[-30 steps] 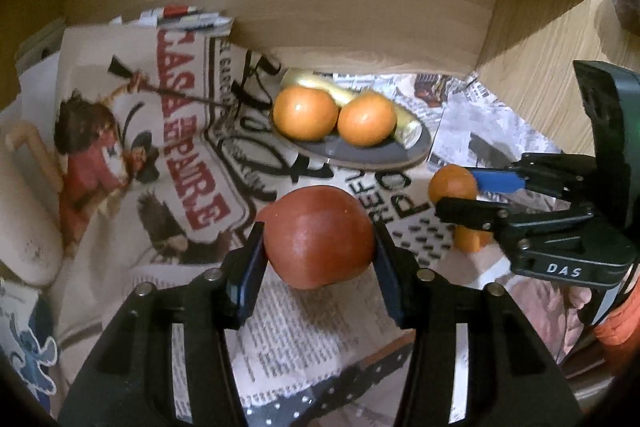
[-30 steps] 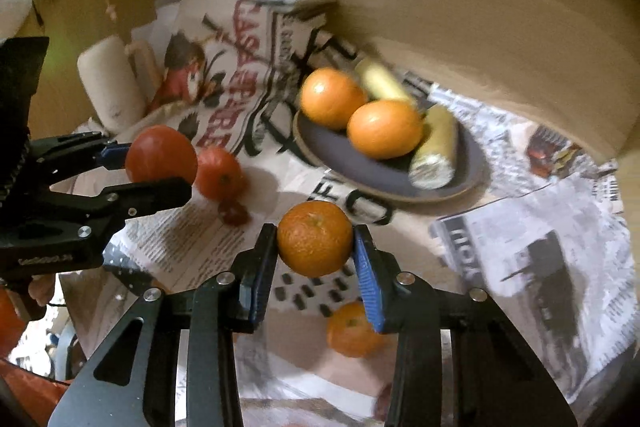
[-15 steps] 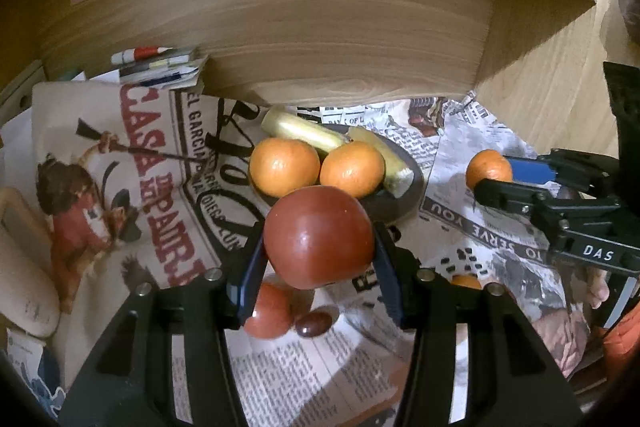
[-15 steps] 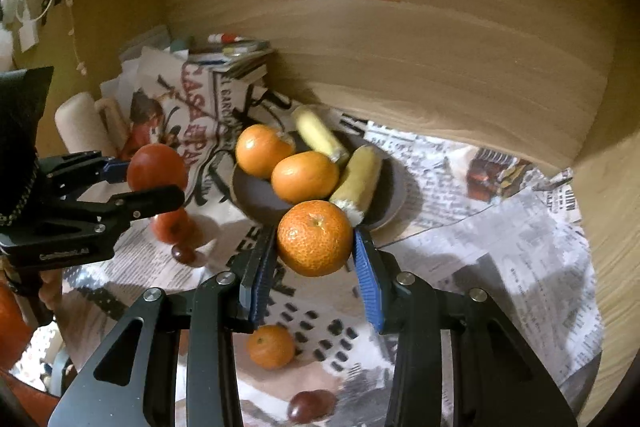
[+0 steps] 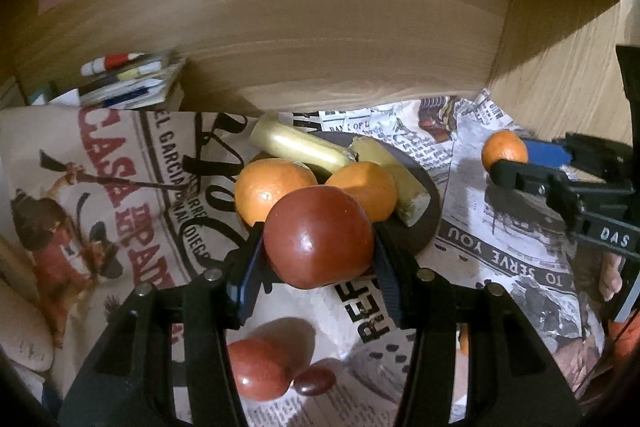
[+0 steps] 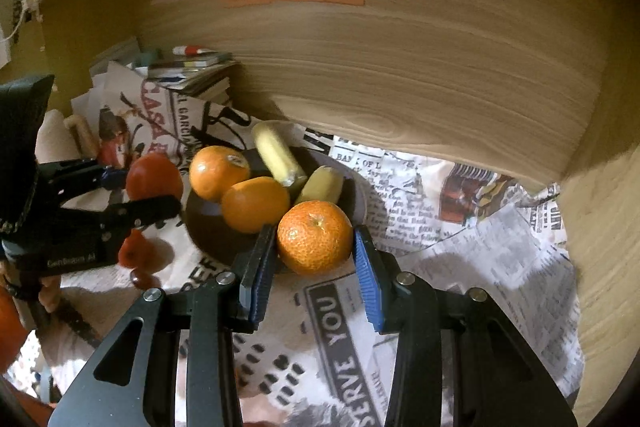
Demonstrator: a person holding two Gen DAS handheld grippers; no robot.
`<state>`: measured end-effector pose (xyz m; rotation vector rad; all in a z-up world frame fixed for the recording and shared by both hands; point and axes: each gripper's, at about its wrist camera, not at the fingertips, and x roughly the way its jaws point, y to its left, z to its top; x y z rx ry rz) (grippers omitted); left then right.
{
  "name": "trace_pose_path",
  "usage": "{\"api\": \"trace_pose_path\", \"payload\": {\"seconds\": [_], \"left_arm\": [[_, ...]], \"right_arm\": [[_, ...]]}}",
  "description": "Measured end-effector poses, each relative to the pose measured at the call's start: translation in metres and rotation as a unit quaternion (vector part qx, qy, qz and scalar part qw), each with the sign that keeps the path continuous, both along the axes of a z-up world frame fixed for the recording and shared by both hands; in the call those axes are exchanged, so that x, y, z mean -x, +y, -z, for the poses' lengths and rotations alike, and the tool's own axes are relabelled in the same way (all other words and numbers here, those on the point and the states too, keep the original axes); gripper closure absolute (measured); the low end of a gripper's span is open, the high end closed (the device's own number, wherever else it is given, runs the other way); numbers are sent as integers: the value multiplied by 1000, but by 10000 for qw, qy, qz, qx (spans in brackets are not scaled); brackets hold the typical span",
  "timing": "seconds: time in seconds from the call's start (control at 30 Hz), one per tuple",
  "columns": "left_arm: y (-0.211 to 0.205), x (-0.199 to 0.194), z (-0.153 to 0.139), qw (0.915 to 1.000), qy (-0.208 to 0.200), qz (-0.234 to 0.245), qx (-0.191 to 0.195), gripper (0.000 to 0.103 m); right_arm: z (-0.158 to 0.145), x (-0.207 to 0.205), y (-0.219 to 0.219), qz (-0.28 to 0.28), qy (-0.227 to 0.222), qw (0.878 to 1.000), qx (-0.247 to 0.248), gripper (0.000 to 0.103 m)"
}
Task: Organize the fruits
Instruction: 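Carry the tomato and tangerine onto the grey plate and open both tools, then grasp a second red tomato with left tool while right tool grasps another tangerine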
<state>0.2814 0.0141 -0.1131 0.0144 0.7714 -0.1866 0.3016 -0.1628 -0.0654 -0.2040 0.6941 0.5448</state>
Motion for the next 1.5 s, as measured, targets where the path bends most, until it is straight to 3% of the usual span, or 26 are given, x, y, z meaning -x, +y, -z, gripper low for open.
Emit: {"api": "trace_pose_path", "payload": {"seconds": [0.63, 0.83, 0.97, 1.03, 1.17, 1.5], "left_arm": [[-1, -30, 22, 9995, 327, 50, 9, 52], [-2, -29, 17, 9999, 129, 49, 46, 39], [-3, -28, 15, 9999, 97, 53, 33, 38], [-2, -26, 13, 10000, 68, 36, 28, 38], [0, -16, 3, 10000, -62, 4, 6, 38], [25, 11, -20, 9991, -328, -270, 34, 34]], "right_arm": [[48, -70, 14, 206, 658, 9973, 261, 68], [57, -70, 16, 180, 679, 9967, 405, 68], [60, -71, 14, 186, 710, 9965, 406, 68], [59, -72, 14, 186, 754, 9962, 402, 67], [53, -68, 10, 276, 604, 9969, 419, 49], [6, -31, 9, 243, 59, 9995, 212, 49]]}}
